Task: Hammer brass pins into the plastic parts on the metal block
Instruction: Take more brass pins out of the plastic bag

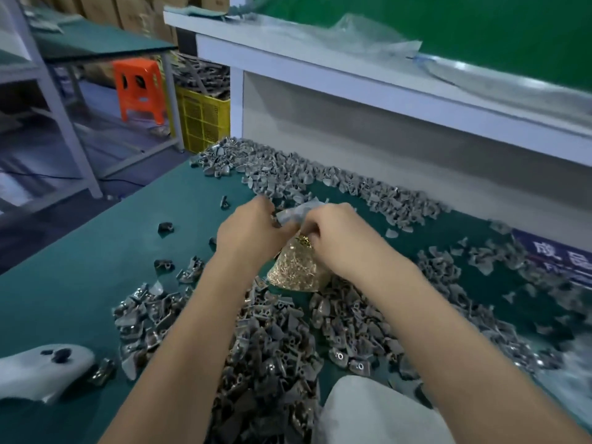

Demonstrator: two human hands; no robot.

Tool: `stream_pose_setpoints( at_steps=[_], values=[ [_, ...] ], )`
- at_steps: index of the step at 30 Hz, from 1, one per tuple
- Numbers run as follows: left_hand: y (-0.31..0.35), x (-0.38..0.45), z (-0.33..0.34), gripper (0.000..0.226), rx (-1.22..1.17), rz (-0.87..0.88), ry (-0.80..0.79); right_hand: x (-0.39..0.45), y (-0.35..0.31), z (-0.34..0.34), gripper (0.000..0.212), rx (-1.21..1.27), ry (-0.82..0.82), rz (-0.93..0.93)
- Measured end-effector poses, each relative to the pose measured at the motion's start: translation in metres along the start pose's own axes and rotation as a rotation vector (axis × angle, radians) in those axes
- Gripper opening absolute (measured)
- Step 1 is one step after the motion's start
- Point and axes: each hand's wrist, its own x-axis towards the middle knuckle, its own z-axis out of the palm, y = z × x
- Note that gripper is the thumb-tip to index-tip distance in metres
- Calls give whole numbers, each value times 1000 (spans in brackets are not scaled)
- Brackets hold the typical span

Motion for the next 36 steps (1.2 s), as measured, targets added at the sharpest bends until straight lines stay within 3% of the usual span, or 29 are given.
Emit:
stream_pose_setpoints(
  at_steps=[4,8,16,25,36],
  values=[
    [-3,14,-9,38,79,54,-187,11,4,0,33,-46,-99,-5],
    [-4,18,-11,33,201,93,-249,21,17,-1,44,-65,-176,-69],
    [1,20,-5,34,308,73,-208,36,35,2,65,-152,-329,-118],
    [3,19,-4,22,291,34,-223,41,33,10,44,-84,-296,-158],
    [4,15,-6,34,256,22,-169,48,31,10,57,-96,-312,-117]
  ],
)
